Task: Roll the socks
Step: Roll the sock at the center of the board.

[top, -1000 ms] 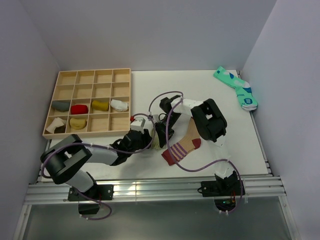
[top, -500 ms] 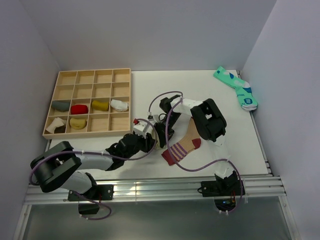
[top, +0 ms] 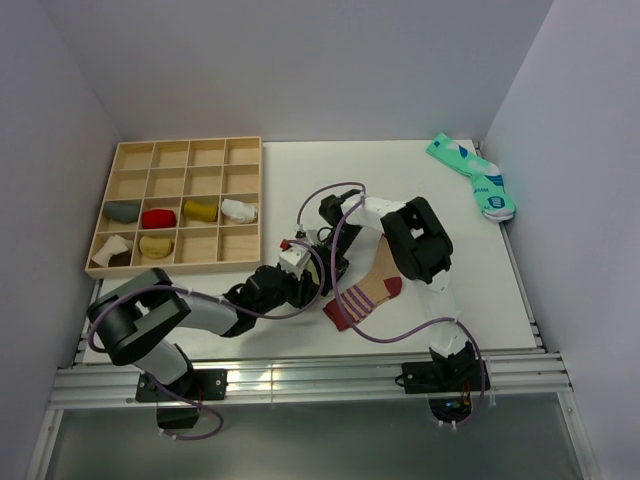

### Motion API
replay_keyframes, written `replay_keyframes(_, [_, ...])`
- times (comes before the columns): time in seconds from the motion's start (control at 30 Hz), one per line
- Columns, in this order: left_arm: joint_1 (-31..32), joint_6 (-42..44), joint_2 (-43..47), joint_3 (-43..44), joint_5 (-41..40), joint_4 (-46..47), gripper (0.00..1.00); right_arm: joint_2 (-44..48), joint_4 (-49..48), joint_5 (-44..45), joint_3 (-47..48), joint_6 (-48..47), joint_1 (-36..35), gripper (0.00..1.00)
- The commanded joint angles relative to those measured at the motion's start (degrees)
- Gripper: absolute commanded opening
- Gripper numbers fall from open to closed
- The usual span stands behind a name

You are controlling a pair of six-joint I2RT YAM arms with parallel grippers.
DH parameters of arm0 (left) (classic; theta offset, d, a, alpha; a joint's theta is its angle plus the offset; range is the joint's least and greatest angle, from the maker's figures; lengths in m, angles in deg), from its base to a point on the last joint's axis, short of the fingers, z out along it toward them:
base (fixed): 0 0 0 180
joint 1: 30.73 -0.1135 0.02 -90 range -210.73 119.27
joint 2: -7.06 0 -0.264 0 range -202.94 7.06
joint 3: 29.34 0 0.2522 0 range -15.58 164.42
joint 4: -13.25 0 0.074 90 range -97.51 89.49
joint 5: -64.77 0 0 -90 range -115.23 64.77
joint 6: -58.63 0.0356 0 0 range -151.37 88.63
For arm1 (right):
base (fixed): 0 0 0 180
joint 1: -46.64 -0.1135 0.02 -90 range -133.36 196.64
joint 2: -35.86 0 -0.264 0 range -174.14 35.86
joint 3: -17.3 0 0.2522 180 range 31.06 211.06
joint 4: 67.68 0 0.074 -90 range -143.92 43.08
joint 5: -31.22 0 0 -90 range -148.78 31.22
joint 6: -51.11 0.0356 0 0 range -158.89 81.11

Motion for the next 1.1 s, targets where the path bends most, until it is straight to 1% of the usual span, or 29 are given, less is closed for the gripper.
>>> replay_keyframes(0.0, [-0.8, 0.7, -1.5, 1.9, 3.4, 3.5, 0.48, -1.9, 0.0, 3.2, 1.3, -1.4, 0.3, 0.0])
replay_keyframes(0.27, [-2.4, -0.9, -3.2, 1.0, 5.7, 4.7, 0.43, -1.8, 0.3, 3.3, 1.5, -1.4, 0.3, 0.0])
replay_keyframes(0.43, [-3.1, -1.3, -4.6, 1.6, 7.9, 4.4, 0.37, -1.7, 0.1, 3.3, 1.5, -1.0, 0.4, 0.0])
replay_keyframes(0.67, [-3.7, -2.5, -6.5, 1.7, 9.3, 4.6, 0.33, -1.3, 0.0, 3.3, 1.4, -0.8, 0.5, 0.0])
replay_keyframes(0.73, [-4.0, -2.9, -7.0, 1.6, 9.6, 4.8, 0.31, -1.2, -0.1, 3.3, 1.4, -0.7, 0.5, 0.0])
replay_keyframes(0.77, [-4.1, -3.5, -7.2, 1.6, 9.7, 4.6, 0.29, -1.2, -0.1, 3.2, 1.3, -0.7, 0.4, 0.0])
replay_keyframes(0.9, [-4.4, -4.5, -8.3, 2.6, 10.4, 2.3, 0.15, 0.1, -1.1, 3.1, 0.5, -0.3, 0.5, 0.0])
replay_keyframes(0.97, [-4.4, -5.7, -9.2, 3.0, 10.4, 0.7, 0.11, 0.7, -1.8, 3.6, 0.0, 0.1, 0.5, 0.01])
replay_keyframes(1.0, [-4.4, -6.1, -9.6, 3.5, 10.5, -0.2, 0.08, 1.3, -2.5, 3.8, -0.4, 0.4, 0.4, 0.05])
replay_keyframes(1.03, [-4.4, -6.5, -10.3, 3.8, 10.7, -0.9, 0.06, 1.8, -2.9, 3.9, -0.7, 0.7, 0.5, 0.07])
replay_keyframes(1.07, [-4.4, -7.8, -10.6, 4.4, 10.2, -2.9, 0.02, 2.8, -4.0, 4.5, -1.4, 1.3, 0.5, 0.12])
